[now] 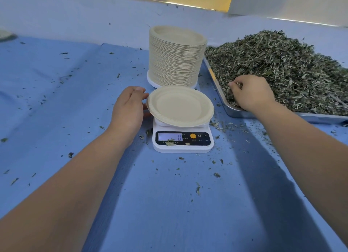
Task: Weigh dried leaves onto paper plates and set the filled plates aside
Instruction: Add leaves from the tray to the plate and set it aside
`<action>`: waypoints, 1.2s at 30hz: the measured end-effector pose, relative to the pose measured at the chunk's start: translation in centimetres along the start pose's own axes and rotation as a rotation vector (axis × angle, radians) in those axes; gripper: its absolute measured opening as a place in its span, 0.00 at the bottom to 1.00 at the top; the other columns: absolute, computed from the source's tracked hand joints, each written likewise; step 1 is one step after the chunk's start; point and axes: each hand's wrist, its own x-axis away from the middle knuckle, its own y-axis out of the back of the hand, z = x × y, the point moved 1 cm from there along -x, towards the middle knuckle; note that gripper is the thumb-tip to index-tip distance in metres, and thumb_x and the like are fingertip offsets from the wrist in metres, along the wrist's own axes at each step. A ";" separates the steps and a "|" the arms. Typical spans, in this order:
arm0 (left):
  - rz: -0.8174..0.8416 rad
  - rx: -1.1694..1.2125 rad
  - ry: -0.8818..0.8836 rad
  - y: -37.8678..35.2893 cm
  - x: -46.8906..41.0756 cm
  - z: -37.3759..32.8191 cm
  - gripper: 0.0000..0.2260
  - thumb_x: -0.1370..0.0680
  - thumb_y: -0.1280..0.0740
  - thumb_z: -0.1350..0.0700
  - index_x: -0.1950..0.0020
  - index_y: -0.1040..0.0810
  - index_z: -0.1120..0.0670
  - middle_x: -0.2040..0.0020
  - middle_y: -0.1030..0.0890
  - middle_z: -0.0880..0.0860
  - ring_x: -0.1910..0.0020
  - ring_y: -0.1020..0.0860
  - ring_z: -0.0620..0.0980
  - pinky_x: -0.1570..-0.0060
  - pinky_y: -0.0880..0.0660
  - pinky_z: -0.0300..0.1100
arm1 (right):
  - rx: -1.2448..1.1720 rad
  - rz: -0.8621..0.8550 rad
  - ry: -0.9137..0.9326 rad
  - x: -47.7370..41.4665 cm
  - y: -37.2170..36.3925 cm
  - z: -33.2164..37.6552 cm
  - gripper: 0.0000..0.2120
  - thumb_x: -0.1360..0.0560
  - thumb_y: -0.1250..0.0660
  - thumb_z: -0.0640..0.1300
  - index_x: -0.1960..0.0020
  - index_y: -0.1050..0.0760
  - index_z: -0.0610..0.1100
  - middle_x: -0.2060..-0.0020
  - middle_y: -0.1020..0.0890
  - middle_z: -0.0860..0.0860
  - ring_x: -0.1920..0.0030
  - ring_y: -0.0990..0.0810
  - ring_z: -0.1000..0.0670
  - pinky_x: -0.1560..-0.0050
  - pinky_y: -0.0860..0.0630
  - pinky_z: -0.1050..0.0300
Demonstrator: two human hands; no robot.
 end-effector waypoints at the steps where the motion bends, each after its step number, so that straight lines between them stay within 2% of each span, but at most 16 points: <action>1: 0.001 -0.001 -0.001 0.0 0.0 0.0 0.09 0.16 0.43 0.52 0.48 0.23 0.46 0.42 0.17 0.49 0.48 0.17 0.48 0.55 0.21 0.41 | -0.012 -0.031 0.004 0.1 0.2 0.1 0.17 0.16 0.41 0.54 0.49 0.20 0.43 0.71 0.23 0.47 0.71 0.25 0.45 0.69 0.27 0.54; 5: 0.005 -0.003 -0.010 0.0 0.1 0.1 0.10 0.16 0.43 0.52 0.48 0.22 0.46 0.41 0.18 0.49 0.48 0.17 0.46 0.58 0.22 0.37 | -0.088 -0.200 0.017 0.0 1.8 0.5 0.17 0.16 0.42 0.55 0.45 0.20 0.45 0.70 0.22 0.48 0.73 0.26 0.46 0.69 0.25 0.54; 8: 0.000 0.004 -0.006 0.0 0.2 0.0 0.09 0.16 0.43 0.52 0.47 0.22 0.46 0.42 0.18 0.48 0.49 0.17 0.44 0.63 0.22 0.32 | -0.176 -0.335 0.018 -0.4 3.4 1.6 0.18 0.17 0.42 0.56 0.42 0.20 0.46 0.65 0.19 0.48 0.73 0.26 0.48 0.67 0.25 0.54; 11: -0.002 0.006 -0.004 -0.1 0.3 -0.1 0.09 0.16 0.43 0.52 0.47 0.22 0.46 0.42 0.18 0.47 0.50 0.18 0.42 0.66 0.25 0.27 | -0.260 -0.371 0.107 -0.3 4.5 4.2 0.17 0.17 0.41 0.56 0.45 0.19 0.46 0.64 0.20 0.49 0.71 0.27 0.52 0.66 0.28 0.54; 14: 0.002 -0.001 -0.008 0.0 0.3 -0.1 0.09 0.16 0.43 0.52 0.47 0.22 0.46 0.42 0.18 0.47 0.49 0.18 0.42 0.65 0.24 0.29 | -0.318 -0.352 0.206 0.4 4.9 7.7 0.16 0.17 0.40 0.55 0.48 0.18 0.47 0.63 0.18 0.50 0.66 0.24 0.50 0.62 0.29 0.54; 18: 0.008 -0.011 -0.005 0.0 0.2 0.0 0.09 0.16 0.43 0.51 0.47 0.22 0.46 0.41 0.18 0.48 0.45 0.18 0.47 0.55 0.22 0.38 | -0.420 -0.262 0.334 2.4 4.6 12.2 0.13 0.18 0.39 0.55 0.49 0.17 0.51 0.64 0.20 0.58 0.66 0.24 0.58 0.64 0.30 0.66; 22: 0.013 0.004 -0.004 -0.1 0.2 0.0 0.09 0.16 0.42 0.51 0.47 0.22 0.48 0.42 0.17 0.49 0.48 0.17 0.46 0.57 0.22 0.37 | -0.361 -0.016 0.446 4.1 3.0 14.9 0.13 0.18 0.39 0.55 0.48 0.18 0.52 0.60 0.17 0.56 0.57 0.21 0.54 0.53 0.22 0.52; 26: 0.019 0.007 -0.008 0.0 0.2 -0.2 0.09 0.16 0.42 0.52 0.47 0.22 0.48 0.43 0.17 0.49 0.49 0.16 0.46 0.59 0.22 0.37 | -0.304 0.137 0.497 4.4 1.9 15.7 0.12 0.17 0.39 0.55 0.47 0.18 0.52 0.59 0.18 0.56 0.56 0.24 0.54 0.52 0.24 0.51; 29: 0.020 0.011 -0.008 0.0 0.2 -0.2 0.09 0.15 0.42 0.52 0.46 0.23 0.49 0.43 0.17 0.49 0.48 0.17 0.46 0.62 0.21 0.35 | -0.279 0.159 0.507 3.9 2.3 15.7 0.14 0.17 0.39 0.54 0.49 0.18 0.49 0.61 0.18 0.53 0.58 0.23 0.52 0.53 0.24 0.50; 32: 0.026 0.013 0.002 -0.1 0.2 -0.2 0.09 0.15 0.42 0.52 0.46 0.23 0.49 0.42 0.18 0.49 0.47 0.17 0.47 0.64 0.22 0.32 | -0.277 0.095 0.487 3.5 3.3 15.2 0.15 0.17 0.39 0.54 0.49 0.18 0.48 0.60 0.17 0.52 0.57 0.22 0.50 0.52 0.23 0.49; 36: 0.021 -0.021 -0.006 -0.1 0.1 -0.1 0.09 0.16 0.42 0.51 0.46 0.22 0.47 0.42 0.19 0.46 0.44 0.18 0.47 0.58 0.22 0.37 | -0.356 0.006 0.454 3.2 4.1 14.7 0.15 0.17 0.40 0.54 0.54 0.20 0.47 0.68 0.22 0.53 0.65 0.25 0.54 0.58 0.25 0.52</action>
